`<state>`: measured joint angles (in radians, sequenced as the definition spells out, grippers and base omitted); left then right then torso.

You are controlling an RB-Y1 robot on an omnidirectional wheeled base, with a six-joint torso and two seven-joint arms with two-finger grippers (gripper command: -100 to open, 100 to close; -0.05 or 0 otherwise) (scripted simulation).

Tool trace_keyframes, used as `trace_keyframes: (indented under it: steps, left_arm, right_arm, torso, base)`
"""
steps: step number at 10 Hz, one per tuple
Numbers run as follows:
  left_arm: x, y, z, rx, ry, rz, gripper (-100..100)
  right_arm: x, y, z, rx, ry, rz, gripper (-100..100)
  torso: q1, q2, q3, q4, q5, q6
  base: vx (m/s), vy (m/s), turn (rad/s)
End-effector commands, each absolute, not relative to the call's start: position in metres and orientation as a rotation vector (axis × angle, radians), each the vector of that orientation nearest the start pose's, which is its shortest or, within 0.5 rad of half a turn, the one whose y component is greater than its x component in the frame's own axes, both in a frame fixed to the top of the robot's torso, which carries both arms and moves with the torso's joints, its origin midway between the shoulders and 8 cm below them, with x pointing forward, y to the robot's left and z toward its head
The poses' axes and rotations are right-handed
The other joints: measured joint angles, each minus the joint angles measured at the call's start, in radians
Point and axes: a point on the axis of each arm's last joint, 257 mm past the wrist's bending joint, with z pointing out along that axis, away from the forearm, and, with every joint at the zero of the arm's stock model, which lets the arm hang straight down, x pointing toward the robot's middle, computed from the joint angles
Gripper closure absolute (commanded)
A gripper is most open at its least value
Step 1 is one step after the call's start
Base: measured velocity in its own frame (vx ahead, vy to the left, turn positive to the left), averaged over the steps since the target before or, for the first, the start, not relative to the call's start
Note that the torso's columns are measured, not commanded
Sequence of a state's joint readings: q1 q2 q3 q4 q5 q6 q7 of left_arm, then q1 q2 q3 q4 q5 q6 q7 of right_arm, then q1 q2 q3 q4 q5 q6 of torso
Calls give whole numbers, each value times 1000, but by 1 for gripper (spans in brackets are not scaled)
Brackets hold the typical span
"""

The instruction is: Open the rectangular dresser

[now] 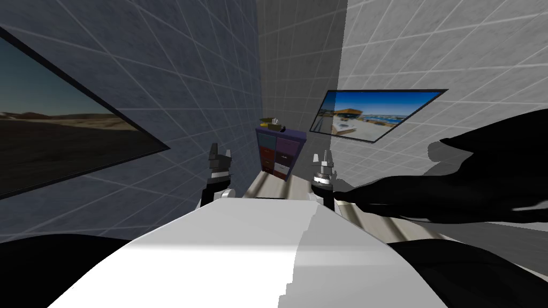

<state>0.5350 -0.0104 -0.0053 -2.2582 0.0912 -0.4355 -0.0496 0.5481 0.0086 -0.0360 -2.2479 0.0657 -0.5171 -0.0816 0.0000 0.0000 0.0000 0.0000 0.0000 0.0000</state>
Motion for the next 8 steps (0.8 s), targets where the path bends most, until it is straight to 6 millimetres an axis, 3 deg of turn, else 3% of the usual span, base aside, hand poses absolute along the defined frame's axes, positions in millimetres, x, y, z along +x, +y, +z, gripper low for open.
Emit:
trace_keyframes:
  steps: [1,8]
  left_arm:
    - [353,296,-10,-799,641,-1278,0]
    - [353,296,-10,-799,641,-1279,0]
  right_arm:
    - [342,-291,-2,697,662,1271,0]
    - [342,-291,-2,697,662,1271,0]
  torso:
    - [0,40,-82,41,0,0]
    - [0,544,-1087,544,0,0]
  base:
    - [0,0,0]
    - [0,0,0]
